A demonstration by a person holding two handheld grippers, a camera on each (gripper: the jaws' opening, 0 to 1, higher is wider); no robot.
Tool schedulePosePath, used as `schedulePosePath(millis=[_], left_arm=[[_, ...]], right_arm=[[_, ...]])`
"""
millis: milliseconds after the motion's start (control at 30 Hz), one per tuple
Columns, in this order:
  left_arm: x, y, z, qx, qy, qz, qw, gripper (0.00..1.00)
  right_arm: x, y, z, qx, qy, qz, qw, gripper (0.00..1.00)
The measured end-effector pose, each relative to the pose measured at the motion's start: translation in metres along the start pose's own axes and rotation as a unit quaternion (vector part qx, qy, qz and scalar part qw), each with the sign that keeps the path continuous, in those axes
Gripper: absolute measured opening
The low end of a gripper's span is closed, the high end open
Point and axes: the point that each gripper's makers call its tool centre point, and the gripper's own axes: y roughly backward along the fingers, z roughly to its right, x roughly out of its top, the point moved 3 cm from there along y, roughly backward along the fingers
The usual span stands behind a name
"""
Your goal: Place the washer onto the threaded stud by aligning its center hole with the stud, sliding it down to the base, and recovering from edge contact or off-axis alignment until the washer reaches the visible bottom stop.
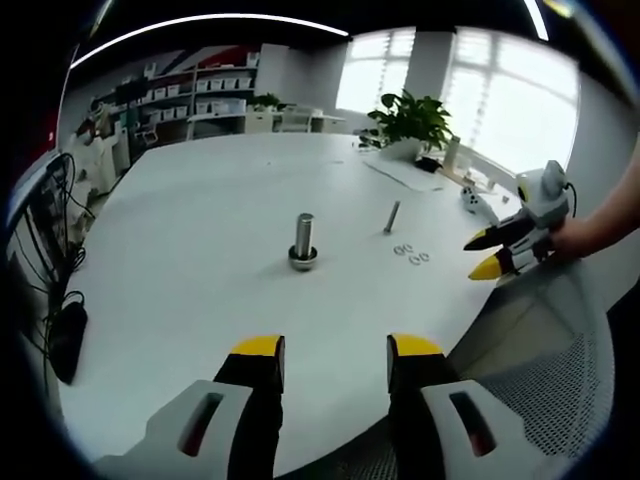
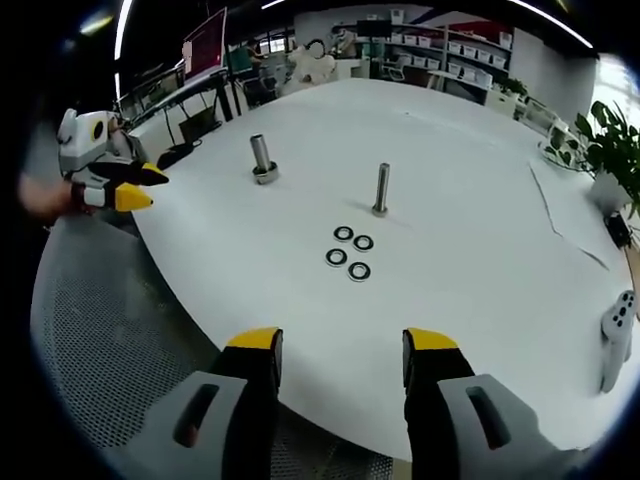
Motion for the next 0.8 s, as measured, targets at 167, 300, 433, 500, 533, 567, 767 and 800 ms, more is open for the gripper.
schedulePosePath(millis=[167,300,433,500,533,567,767,800], left_arm=[[-0.001,0.000,-0.002,0.001,0.004,-0.001,1.0000,0.39],[-0.001,0.000,-0.001,-0.004,0.006,-0.002,1.0000,0.39],[-0.001,0.000,0.001,-0.009,0.008,0.000,0.9999,0.39],[0.000,0.000,0.001,-0.008,0.008,0.000,0.9999,0.39],[-0.001,0.000,0.000,-0.008,0.008,0.001,0.9999,0.39],[-0.001,0.000,0.001,-0.009,0.010,0.001,0.9999,0.39],[0.000,0.000,0.000,-0.010,0.013,0.003,0.9999,0.38],[-0.001,0.000,0.001,-0.012,0.015,0.002,0.9998,0.38]], right_arm=[[-0.008,-0.001,0.002,0.013,0.010,-0.033,0.9993,0.51],[-0.006,-0.001,0.012,0.005,0.015,-0.044,0.9989,0.51],[0.000,-0.003,0.018,0.000,0.022,-0.050,0.9985,0.51],[0.002,-0.007,0.021,-0.001,0.023,-0.055,0.9982,0.50],[0.003,-0.008,0.022,-0.002,0.025,-0.056,0.9981,0.50],[0.005,-0.011,0.023,-0.004,0.026,-0.057,0.9981,0.50],[0.019,-0.020,0.023,-0.004,0.030,-0.061,0.9977,0.43],[0.023,-0.022,0.022,0.000,0.031,-0.061,0.9977,0.42]])
